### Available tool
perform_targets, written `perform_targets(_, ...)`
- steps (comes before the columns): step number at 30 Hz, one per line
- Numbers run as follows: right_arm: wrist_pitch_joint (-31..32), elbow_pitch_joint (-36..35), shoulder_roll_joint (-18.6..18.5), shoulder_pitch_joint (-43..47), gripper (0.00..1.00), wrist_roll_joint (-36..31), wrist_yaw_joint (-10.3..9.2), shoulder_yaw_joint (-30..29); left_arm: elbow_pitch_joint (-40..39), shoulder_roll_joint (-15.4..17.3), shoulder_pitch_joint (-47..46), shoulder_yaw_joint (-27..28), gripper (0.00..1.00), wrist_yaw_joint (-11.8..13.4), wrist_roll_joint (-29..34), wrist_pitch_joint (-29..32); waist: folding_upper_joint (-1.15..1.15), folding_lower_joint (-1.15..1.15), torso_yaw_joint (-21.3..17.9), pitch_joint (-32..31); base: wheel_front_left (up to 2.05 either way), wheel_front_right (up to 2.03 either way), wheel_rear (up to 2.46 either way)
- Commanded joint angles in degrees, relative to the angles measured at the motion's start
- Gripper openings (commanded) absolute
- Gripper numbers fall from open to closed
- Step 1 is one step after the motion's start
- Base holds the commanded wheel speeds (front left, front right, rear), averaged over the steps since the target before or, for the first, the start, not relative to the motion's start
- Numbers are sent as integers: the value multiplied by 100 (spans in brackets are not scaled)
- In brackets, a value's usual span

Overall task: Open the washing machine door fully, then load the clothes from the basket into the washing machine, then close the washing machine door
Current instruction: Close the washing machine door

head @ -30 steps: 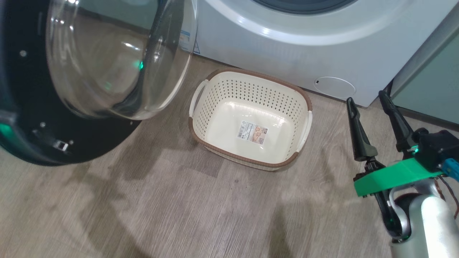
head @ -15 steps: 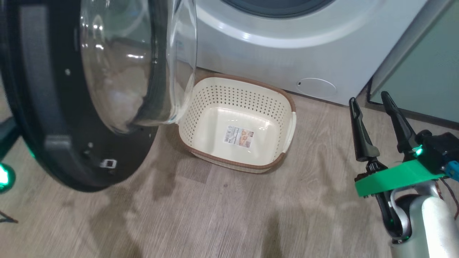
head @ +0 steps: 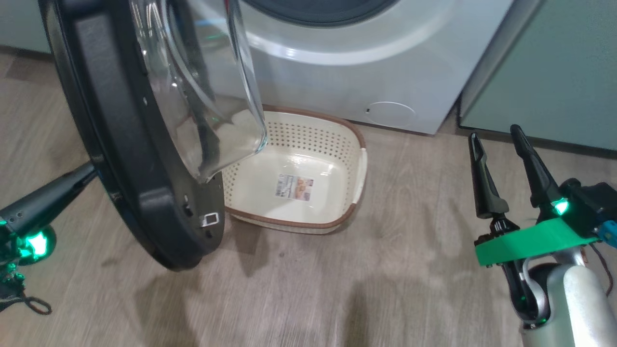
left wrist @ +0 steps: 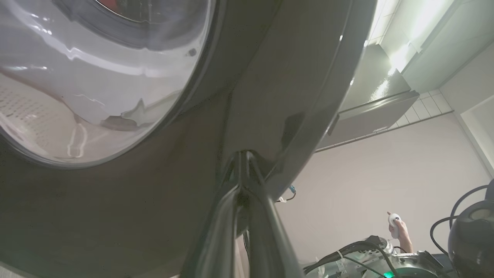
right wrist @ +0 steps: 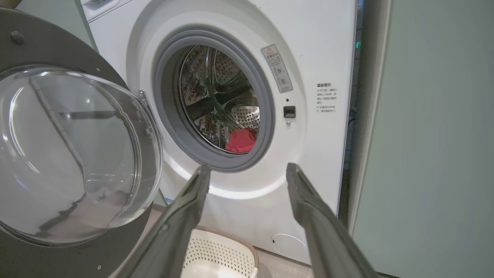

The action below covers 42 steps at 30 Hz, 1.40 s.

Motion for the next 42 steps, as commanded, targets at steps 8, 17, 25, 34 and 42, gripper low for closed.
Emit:
perform_targets(8,-197,-58,-14,-64,100,155,0,204,-616,123,-34,87,0,225,-38,102,0,0,-598,56,0,0,0)
perform_targets(17,-430,80,-14,-69,100,365,0,262,-1013,186,-213,-54,0,461,-82,214,0,0,-1302,235,0,0,0)
perform_targets(25,-652,224,-14,-140,100,558,0,352,-1054,329,-621,-127,0,734,-71,205,0,0,-1902,519,0,0,0)
perform_targets(34,-821,356,-14,-282,100,752,0,469,-909,456,-1261,-272,0,935,-24,154,0,0,-2431,862,0,0,0)
perform_targets(42,-873,452,-14,-393,100,906,0,582,-605,509,-1805,-426,0,1110,169,-30,0,0,-2787,1071,0,0,0)
